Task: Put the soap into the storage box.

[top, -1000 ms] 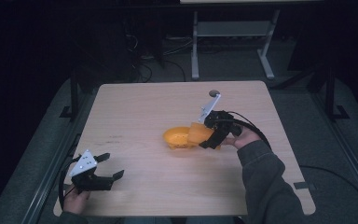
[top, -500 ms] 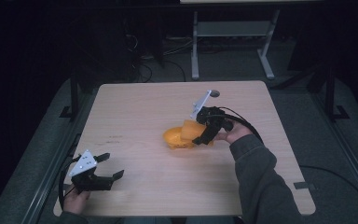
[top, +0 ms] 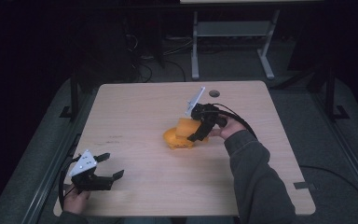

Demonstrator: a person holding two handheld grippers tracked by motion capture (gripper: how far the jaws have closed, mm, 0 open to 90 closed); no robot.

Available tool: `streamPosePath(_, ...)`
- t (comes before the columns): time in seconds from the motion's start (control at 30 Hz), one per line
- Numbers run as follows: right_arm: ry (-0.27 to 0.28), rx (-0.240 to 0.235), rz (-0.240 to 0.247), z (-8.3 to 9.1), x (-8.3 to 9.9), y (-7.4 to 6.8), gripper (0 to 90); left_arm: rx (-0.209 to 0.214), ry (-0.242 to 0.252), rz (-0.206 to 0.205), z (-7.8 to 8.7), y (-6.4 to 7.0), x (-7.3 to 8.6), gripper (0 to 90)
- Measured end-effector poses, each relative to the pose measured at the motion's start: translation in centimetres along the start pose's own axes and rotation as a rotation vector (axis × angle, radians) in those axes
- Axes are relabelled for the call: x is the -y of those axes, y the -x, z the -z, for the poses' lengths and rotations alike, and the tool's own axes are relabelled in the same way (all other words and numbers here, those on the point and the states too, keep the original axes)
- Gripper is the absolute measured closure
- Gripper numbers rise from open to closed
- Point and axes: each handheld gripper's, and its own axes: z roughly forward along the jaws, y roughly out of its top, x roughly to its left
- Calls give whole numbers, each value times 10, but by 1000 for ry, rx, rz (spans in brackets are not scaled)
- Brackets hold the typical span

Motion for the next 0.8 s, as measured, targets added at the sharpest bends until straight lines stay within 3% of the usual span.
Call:
streamPosePath(0.33,-30,-19,15,-10,-7,7,205,-1,3,-1,0,-1,0,143)
streamPosePath(0.8,4,-50,37,-19,-16,13,205,1,2,1,0,-1,0,143)
